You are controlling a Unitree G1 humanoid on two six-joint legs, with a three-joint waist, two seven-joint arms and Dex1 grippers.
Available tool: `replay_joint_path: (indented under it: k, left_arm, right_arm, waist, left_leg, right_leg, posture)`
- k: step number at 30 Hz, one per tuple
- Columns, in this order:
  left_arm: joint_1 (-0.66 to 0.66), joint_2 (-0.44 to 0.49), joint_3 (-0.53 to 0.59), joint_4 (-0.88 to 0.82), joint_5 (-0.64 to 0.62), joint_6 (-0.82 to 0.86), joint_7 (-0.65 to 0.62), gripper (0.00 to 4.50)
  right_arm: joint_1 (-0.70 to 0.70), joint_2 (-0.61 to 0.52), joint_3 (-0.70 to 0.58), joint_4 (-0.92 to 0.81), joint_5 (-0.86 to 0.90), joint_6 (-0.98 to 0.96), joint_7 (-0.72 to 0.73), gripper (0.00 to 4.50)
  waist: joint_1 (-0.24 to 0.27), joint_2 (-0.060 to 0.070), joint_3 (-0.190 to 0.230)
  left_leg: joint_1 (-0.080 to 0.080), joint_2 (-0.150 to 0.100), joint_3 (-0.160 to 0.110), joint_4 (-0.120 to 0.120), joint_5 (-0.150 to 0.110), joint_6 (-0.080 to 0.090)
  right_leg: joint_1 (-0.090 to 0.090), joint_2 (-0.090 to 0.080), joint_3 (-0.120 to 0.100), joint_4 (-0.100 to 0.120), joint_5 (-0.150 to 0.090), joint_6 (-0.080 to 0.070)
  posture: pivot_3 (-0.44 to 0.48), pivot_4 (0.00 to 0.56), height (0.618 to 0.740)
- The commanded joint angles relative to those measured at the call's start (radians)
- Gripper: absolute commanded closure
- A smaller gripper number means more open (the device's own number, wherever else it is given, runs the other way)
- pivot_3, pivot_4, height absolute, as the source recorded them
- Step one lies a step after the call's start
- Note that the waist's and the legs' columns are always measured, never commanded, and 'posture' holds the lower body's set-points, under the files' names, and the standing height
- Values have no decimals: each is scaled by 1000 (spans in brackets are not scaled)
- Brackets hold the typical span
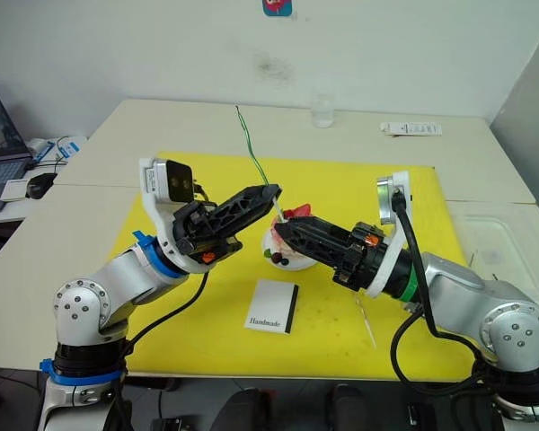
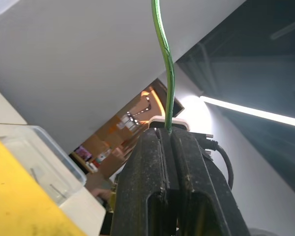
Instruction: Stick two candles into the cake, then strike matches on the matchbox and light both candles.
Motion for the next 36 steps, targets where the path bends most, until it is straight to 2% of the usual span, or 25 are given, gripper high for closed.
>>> replay_joint_path:
  k: [1, 4, 8, 10, 11, 16, 21, 24, 36]
  left_arm:
    - [-54, 74, 53, -41, 139, -21, -68, 4500]
    - [-113, 178, 29, -52, 408, -72, -201, 4500]
    - [-124, 222, -35, -27, 677, -176, -346, 4500]
    - [-110, 214, -80, 8, 834, -270, -405, 4500]
    - [-106, 192, -88, 37, 870, -290, -412, 4500]
    - [-96, 135, -106, 151, 1012, -372, -486, 4500]
    - [-110, 88, -111, 251, 1102, -430, -557, 4500]
    - [-105, 74, -111, 293, 1154, -467, -594, 4500]
    - [-77, -36, -107, 330, 1253, -531, -598, 4500]
  right_arm:
    - [43, -132, -61, -55, -246, 23, 144, 1089]
    - [61, -267, -39, -103, -548, -37, 321, 38]
    - [62, -294, -41, -106, -711, -104, 444, 38]
    - [61, -310, -32, -114, -798, -134, 504, 38]
    - [55, -309, -35, -116, -810, -137, 520, 38]
    - [18, -281, -52, -120, -806, -107, 541, 38]
    - [22, -266, -53, -136, -822, -82, 539, 38]
    - [22, -249, -54, -151, -823, -66, 525, 38]
    - [15, -210, -48, -180, -832, -29, 506, 38]
  waist:
    - [1, 0, 0]
    - [3, 0, 0]
    - [1, 0, 0]
    - [2, 0, 0]
    - [2, 0, 0]
    - [1, 0, 0]
    - [2, 0, 0]
    - [2, 0, 0]
    - [2, 0, 0]
  left_leg:
    - [0, 0, 0, 0, 0, 0]
    - [-1, -1, 1, -1, 0, 0]
    - [0, 0, 2, -3, 0, 0]
    - [-1, 0, 2, -4, 0, 0]
    - [-1, 0, 2, -5, 0, 0]
    - [-3, 1, 2, -8, 0, 0]
    - [-13, 1, 2, -7, 0, 0]
    - [-13, 1, 2, -7, 0, 0]
    - [-15, 1, 1, -1, 0, 0]
  right_leg:
    - [0, 0, 0, 0, 0, 0]
    - [-1, 3, -1, -1, 0, 0]
    - [-1, 4, 0, -3, 0, 0]
    - [-2, 4, 0, -5, 0, 0]
    - [-2, 4, 0, -6, 0, 0]
    - [-3, 4, 1, -11, 1, 1]
    - [-11, 3, -1, -11, 1, 2]
    - [-12, 3, -1, -11, 3, -1]
    - [-11, 4, -2, -10, 4, 3]
  posture:
    - [0, 150, 740]
    - [0, 150, 740]
    - [0, 150, 740]
    - [0, 150, 740]
    - [0, 150, 740]
    - [0, 150, 740]
    - [0, 150, 740]
    - [0, 150, 740]
    - [0, 150, 740]
